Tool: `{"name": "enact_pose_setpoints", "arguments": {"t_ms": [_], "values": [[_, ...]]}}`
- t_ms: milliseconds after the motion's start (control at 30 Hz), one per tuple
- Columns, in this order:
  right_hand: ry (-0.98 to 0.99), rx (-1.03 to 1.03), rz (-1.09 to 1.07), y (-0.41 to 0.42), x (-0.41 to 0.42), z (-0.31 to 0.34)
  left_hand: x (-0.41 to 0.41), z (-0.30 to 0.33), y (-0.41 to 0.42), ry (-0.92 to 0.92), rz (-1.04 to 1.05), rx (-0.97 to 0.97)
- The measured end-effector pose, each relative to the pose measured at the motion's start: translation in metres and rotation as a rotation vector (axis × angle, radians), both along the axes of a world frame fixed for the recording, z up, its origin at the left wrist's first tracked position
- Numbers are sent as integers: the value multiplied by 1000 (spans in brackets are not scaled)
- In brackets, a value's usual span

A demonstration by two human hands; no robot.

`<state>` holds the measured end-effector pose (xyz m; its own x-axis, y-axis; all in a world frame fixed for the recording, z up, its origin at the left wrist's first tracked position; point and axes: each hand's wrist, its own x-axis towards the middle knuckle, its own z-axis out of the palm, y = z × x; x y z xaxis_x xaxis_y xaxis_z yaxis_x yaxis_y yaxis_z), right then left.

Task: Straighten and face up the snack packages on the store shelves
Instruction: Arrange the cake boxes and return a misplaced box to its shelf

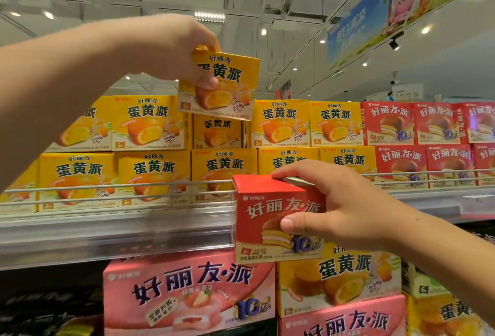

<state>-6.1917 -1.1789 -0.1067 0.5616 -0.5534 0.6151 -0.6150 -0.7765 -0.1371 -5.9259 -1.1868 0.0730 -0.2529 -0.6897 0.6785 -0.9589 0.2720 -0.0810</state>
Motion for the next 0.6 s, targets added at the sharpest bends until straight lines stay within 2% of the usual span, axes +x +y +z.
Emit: {"name": "enact_pose_setpoints", "arguments": {"t_ms": [167,400,600], "values": [[-10,4,23,-1,-2,0,-4,5,-4,-87,46,-68],[-100,103,73,-3,-4,0,1,-7,-22,-157,118,-50],[-90,110,67,-2,-3,2,1,-28,-48,-161,155,17]]}}
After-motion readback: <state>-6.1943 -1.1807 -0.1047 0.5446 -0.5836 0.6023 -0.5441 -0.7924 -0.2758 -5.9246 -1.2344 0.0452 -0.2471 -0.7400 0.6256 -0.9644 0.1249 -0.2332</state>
